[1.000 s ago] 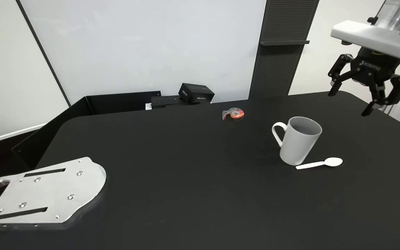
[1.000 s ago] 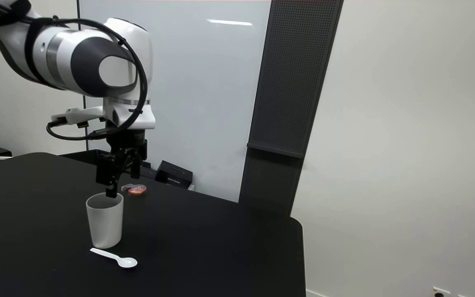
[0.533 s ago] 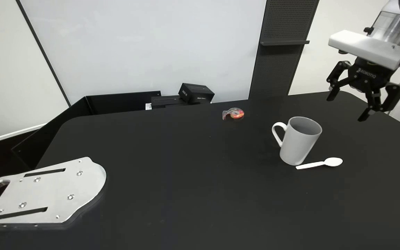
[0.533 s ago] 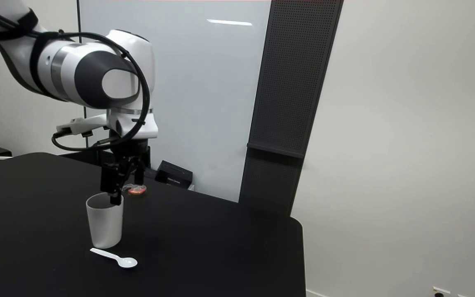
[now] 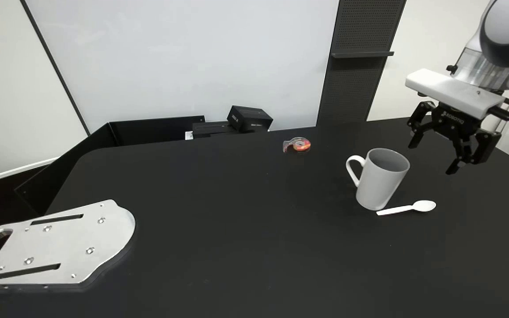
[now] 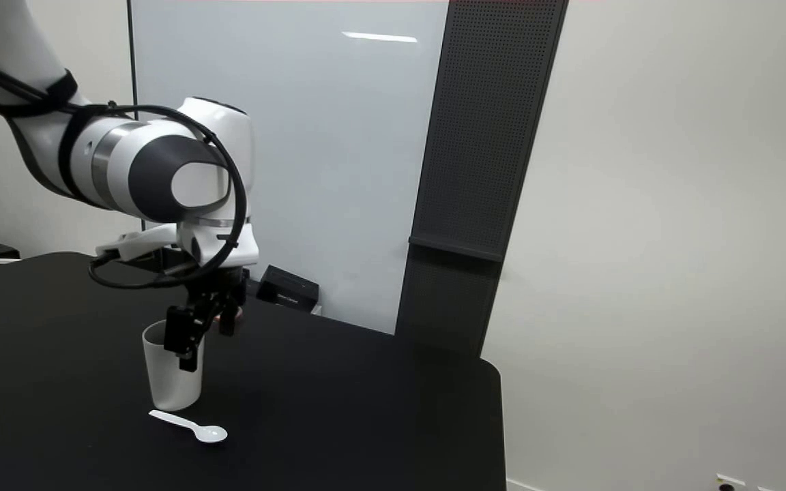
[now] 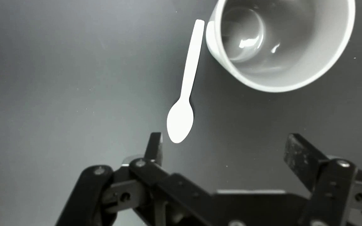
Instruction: Place the spoon in the mug
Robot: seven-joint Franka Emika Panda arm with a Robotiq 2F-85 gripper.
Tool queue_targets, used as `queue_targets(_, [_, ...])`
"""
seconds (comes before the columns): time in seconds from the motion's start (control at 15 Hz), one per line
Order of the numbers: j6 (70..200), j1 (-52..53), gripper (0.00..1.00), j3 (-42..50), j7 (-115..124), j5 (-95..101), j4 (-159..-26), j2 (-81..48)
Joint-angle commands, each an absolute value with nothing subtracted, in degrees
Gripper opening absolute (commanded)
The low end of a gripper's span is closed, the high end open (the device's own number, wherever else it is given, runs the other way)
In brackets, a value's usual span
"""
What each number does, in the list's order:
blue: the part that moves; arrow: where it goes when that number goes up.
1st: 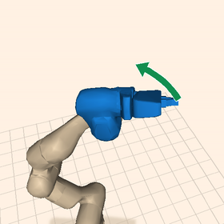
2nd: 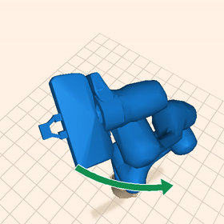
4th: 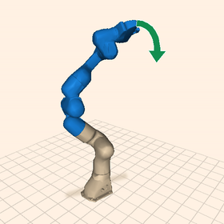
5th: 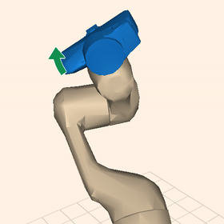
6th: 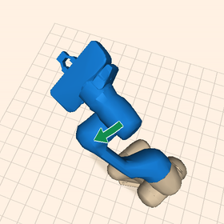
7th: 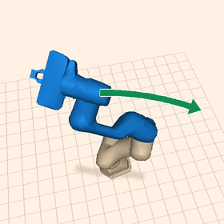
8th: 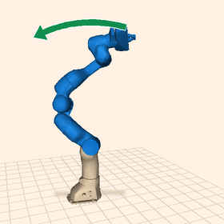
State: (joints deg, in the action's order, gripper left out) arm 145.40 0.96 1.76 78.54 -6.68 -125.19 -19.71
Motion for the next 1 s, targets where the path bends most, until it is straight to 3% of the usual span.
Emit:
queue_targets(0.0, [146.02,2.40,1.00,3.35,79.72,-7.30,-123.75,-22.04])
queue_targets(0.93, [150.17,4.48,1.00,5.46,79.55,-7.29,-124.87,-27.81])
